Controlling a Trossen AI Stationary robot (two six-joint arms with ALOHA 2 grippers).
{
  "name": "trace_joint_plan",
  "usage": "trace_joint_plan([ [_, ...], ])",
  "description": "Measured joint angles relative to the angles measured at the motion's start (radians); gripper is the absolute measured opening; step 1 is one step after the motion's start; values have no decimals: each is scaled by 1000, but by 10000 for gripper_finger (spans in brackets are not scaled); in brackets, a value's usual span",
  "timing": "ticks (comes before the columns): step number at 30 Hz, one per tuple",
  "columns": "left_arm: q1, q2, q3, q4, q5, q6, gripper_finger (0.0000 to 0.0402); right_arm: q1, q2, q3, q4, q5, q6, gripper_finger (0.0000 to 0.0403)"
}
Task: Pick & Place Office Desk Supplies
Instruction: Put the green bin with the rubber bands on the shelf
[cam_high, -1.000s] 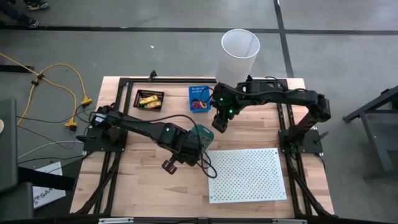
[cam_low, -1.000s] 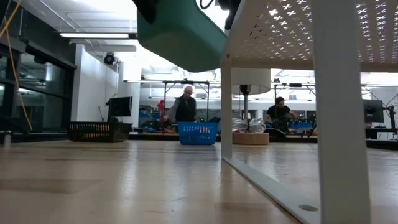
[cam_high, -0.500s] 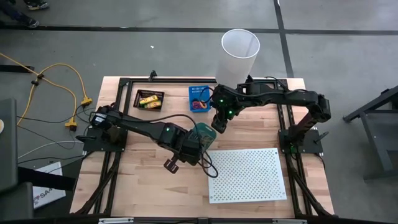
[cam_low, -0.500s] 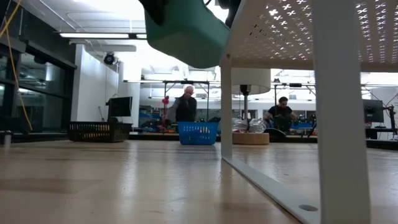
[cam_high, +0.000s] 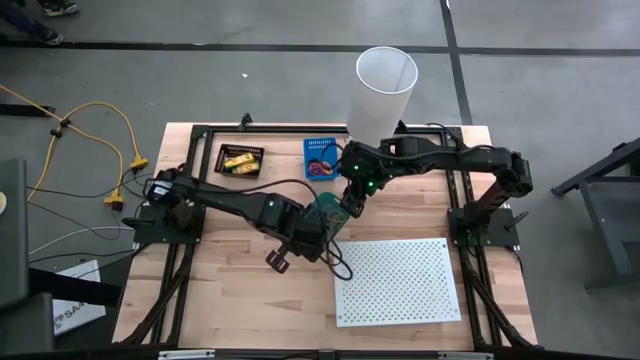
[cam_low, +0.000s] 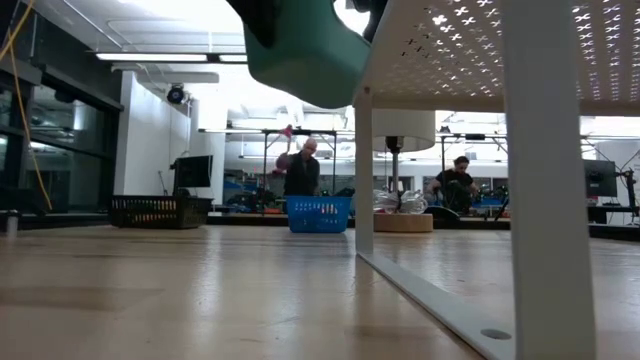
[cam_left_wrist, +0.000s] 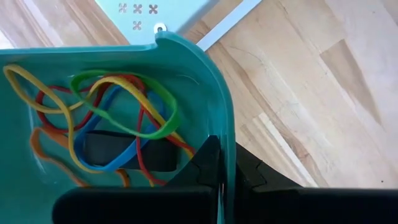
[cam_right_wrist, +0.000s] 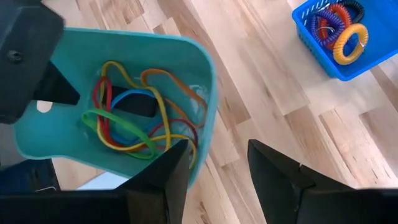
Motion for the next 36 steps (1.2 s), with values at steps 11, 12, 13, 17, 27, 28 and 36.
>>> trace_joint_plan([
  [11,40,0,0,-1,69,40,1,0,0,0,-4,21,0,152],
  [12,43,0,0,-1,75,41,1,0,0,0,-5,25,0,152],
  [13,44,0,0,-1,75,45,1,0,0,0,-5,25,0,152],
  [17,43,0,0,-1,75,48,1,0,0,0,-10,24,0,152],
  [27,38,-1,3,5,74,51,1,8,1,-60,-6,11,35,152],
  [28,38,-1,3,5,74,54,1,11,1,-64,-4,1,39,152],
  [36,62,-1,3,8,137,50,1,27,1,-71,31,-5,41,152],
])
